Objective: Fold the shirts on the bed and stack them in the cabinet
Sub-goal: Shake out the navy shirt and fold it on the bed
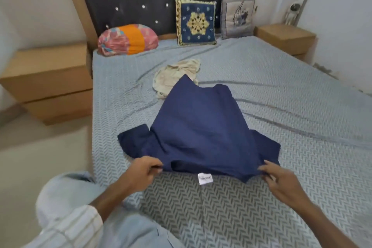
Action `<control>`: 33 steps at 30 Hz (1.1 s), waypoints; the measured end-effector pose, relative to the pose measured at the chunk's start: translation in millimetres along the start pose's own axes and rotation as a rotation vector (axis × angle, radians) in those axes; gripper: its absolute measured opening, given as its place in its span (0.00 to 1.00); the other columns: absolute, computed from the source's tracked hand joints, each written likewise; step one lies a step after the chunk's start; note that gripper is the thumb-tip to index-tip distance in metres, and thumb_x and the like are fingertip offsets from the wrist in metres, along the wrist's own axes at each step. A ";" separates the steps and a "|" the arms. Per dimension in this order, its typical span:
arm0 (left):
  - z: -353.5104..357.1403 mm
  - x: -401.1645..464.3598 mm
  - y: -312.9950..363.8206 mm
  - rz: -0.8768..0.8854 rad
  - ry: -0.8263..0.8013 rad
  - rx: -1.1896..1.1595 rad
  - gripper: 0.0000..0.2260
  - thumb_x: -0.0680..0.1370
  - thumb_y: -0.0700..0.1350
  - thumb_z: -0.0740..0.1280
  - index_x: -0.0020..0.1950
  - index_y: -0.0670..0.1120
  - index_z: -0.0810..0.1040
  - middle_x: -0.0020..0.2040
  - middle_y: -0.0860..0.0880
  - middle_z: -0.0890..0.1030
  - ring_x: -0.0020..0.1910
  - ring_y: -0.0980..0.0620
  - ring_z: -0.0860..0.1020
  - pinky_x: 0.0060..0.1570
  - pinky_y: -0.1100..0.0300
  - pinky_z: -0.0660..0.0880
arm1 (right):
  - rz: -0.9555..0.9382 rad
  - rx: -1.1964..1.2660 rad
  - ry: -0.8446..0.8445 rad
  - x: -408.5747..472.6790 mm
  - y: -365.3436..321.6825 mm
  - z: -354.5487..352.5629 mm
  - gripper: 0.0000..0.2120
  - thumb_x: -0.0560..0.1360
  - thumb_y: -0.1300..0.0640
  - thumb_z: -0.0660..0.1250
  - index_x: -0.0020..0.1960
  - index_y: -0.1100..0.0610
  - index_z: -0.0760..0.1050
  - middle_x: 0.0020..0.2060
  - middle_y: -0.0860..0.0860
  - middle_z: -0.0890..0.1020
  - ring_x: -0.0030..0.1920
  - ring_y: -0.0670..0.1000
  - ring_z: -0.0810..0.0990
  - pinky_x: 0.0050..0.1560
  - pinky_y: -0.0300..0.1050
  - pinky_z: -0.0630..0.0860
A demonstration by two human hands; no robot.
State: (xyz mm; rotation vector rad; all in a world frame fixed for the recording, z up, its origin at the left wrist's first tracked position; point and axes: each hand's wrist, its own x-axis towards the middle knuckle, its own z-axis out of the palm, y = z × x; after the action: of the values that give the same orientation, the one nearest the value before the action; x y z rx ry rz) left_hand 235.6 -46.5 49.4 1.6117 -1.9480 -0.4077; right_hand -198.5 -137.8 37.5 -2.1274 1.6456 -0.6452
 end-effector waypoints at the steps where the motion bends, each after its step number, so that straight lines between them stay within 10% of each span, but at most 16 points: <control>1: 9.2 -9.1 -4.7 -0.013 -0.099 0.022 0.05 0.71 0.43 0.71 0.46 0.50 0.83 0.40 0.51 0.85 0.39 0.54 0.81 0.39 0.64 0.74 | 0.013 -0.018 -0.033 -15.8 12.5 9.8 0.17 0.66 0.76 0.74 0.47 0.57 0.86 0.49 0.47 0.84 0.56 0.55 0.83 0.58 0.25 0.68; 7: 21.9 -28.9 -2.4 -0.111 -0.554 0.411 0.09 0.76 0.49 0.66 0.55 0.53 0.81 0.49 0.52 0.84 0.53 0.47 0.78 0.53 0.54 0.73 | -0.060 -0.191 -0.190 -67.6 38.8 36.8 0.16 0.62 0.71 0.79 0.46 0.56 0.87 0.48 0.53 0.87 0.55 0.60 0.84 0.58 0.57 0.77; 12: 37.4 -32.3 21.7 -0.120 -0.780 0.613 0.23 0.71 0.62 0.69 0.63 0.57 0.69 0.52 0.55 0.77 0.58 0.49 0.70 0.54 0.48 0.60 | -0.222 -0.469 -0.193 -82.3 23.4 43.1 0.32 0.58 0.40 0.74 0.61 0.49 0.80 0.59 0.51 0.79 0.60 0.54 0.78 0.55 0.55 0.70; 15: 55.1 -28.4 35.2 -0.023 -0.765 0.648 0.23 0.73 0.56 0.69 0.66 0.53 0.69 0.59 0.51 0.73 0.62 0.47 0.69 0.56 0.49 0.65 | -0.389 -0.431 -0.232 -88.5 14.5 59.9 0.35 0.59 0.41 0.75 0.65 0.49 0.76 0.60 0.48 0.76 0.61 0.50 0.72 0.53 0.53 0.71; 19: 67.8 -24.1 44.6 -0.041 -0.826 0.519 0.05 0.75 0.41 0.65 0.47 0.49 0.70 0.47 0.50 0.76 0.52 0.45 0.75 0.44 0.53 0.72 | -0.440 -0.320 -0.146 -79.4 6.1 74.2 0.12 0.62 0.54 0.69 0.46 0.49 0.81 0.39 0.44 0.80 0.39 0.52 0.78 0.38 0.46 0.67; 25: 63.9 -20.5 50.5 -0.090 -1.043 0.477 0.06 0.69 0.44 0.67 0.44 0.53 0.76 0.44 0.53 0.76 0.50 0.46 0.78 0.43 0.54 0.76 | -0.524 -0.161 -0.367 -91.7 16.7 61.8 0.07 0.67 0.50 0.67 0.44 0.48 0.79 0.38 0.41 0.78 0.38 0.47 0.73 0.38 0.43 0.71; 29: 82.4 -3.0 73.7 -0.064 -0.935 0.525 0.10 0.69 0.57 0.68 0.40 0.52 0.75 0.44 0.52 0.81 0.46 0.47 0.80 0.39 0.57 0.74 | -0.261 0.047 -0.160 -79.6 28.9 47.8 0.04 0.70 0.55 0.75 0.44 0.52 0.82 0.39 0.44 0.82 0.40 0.46 0.78 0.45 0.40 0.74; 33: 119.9 22.3 103.5 0.116 -0.712 0.347 0.13 0.75 0.60 0.66 0.41 0.52 0.73 0.42 0.54 0.74 0.50 0.49 0.75 0.45 0.52 0.77 | 0.413 0.120 0.180 -34.8 46.2 28.3 0.06 0.75 0.58 0.71 0.51 0.56 0.81 0.43 0.47 0.80 0.44 0.50 0.80 0.51 0.42 0.73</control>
State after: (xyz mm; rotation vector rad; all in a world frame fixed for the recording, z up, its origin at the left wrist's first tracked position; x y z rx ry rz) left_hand 79.1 -59.3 18.6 1.6908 -2.7541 -0.6977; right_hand -226.7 -115.1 -15.7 -1.6140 2.0078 -0.7923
